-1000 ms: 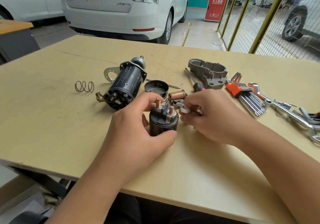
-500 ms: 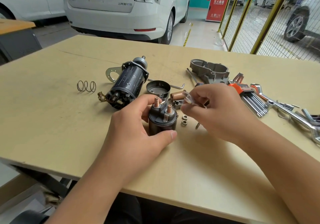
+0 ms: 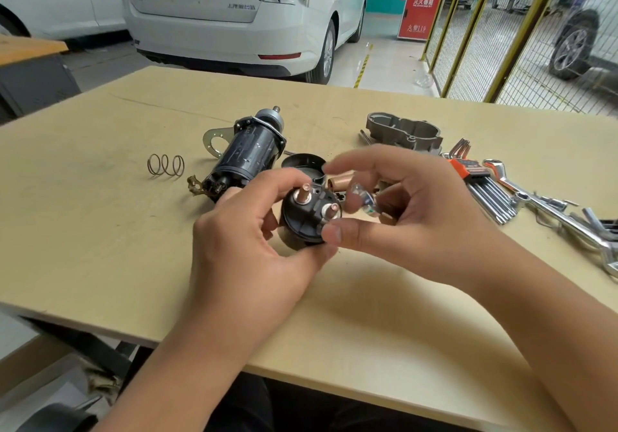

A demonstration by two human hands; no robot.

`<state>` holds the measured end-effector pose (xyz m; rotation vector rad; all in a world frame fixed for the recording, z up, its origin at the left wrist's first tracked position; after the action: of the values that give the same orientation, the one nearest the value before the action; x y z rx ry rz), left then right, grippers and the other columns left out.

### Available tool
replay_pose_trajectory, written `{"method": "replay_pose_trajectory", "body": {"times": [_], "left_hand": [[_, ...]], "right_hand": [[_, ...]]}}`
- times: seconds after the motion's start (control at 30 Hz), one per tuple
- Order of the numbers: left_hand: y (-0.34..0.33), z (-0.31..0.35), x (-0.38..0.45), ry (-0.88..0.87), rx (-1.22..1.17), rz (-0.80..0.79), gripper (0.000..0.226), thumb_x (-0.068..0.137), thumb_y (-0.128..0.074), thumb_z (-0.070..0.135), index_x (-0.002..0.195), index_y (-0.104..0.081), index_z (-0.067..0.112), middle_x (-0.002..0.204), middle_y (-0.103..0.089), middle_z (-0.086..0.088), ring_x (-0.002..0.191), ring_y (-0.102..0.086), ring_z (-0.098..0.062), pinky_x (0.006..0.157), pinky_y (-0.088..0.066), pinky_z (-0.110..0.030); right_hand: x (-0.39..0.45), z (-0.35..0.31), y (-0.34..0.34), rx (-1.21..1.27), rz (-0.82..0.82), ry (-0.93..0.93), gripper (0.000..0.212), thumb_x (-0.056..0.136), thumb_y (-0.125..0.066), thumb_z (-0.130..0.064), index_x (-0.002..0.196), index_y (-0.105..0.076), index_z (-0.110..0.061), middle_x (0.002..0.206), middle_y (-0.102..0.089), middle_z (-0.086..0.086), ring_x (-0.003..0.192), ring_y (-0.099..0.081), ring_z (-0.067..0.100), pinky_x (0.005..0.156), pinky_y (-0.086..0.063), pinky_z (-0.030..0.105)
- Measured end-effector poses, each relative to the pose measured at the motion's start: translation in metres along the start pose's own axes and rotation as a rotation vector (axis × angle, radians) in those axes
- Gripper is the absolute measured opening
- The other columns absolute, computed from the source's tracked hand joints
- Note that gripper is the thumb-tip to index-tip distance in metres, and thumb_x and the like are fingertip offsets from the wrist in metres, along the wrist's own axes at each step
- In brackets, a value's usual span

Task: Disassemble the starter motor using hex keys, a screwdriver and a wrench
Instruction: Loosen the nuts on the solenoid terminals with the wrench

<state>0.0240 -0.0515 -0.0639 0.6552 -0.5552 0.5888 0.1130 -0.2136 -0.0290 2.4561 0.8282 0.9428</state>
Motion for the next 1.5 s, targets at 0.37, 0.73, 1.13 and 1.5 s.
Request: {"method": "replay_pose_trajectory", "body": {"times": [0.37,0.73,1.13,1.5], "left_hand": [[0.000,0.004,0.000,-0.009,-0.055,-0.032,0.063,0.059,-0.093,0.024,0.114,-0.066,0.040,0.091,-0.067,0.017,0.077,-0.056,-0.006,0.070,-0.044,-0.008],[-0.009,0.001,-0.005,0.016,-0.210,-0.271,0.065,0.069,-0.083,0.045,0.126,-0.053,0.049,0.105,-0.070,0.020,0.073,-0.050,-0.012,0.065,-0.045,-0.016],[-0.004,-0.010,-0.003,0.618,-0.954,-0.450,0.051,0.076,-0.078,0.026,0.126,-0.068,0.017,0.109,-0.075,-0.026,0.096,-0.070,-0.040,0.057,-0.046,-0.025],[-0.008,-0.016,0.001,0.971,-1.194,-0.470,0.037,0.085,-0.064,0.046,0.095,-0.084,0.017,0.095,-0.070,-0.029,0.065,-0.031,-0.016,0.052,-0.042,-0.027]], "right_hand": [[-0.002,-0.005,-0.002,0.102,-0.032,0.003,0.014,0.089,-0.069,-0.012,0.103,-0.073,-0.014,0.075,-0.063,-0.010,0.053,-0.051,0.032,0.046,-0.037,0.037],[0.003,-0.002,0.004,-0.146,0.037,0.076,0.007,0.096,-0.061,-0.018,0.089,-0.062,-0.020,0.077,-0.061,0.000,0.071,-0.054,0.016,0.063,-0.039,0.026],[0.006,0.004,0.005,-0.037,0.126,-0.037,0.013,0.096,-0.064,-0.016,0.086,-0.069,-0.011,0.062,-0.056,-0.013,0.055,-0.049,0.002,0.053,-0.036,0.012],[0.001,0.006,-0.003,-0.102,-0.021,-0.011,0.020,0.094,-0.075,-0.019,0.079,-0.068,-0.006,0.057,-0.051,0.015,0.053,-0.042,0.029,0.048,-0.034,0.038]]}}
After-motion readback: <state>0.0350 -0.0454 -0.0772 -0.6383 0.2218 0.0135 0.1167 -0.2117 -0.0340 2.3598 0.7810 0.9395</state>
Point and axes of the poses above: each hand's wrist, its own x-axis towards the middle knuckle, its own y-axis out of the back of the hand, z = x × y, the point moved 4 cm from there along x, towards the middle knuckle
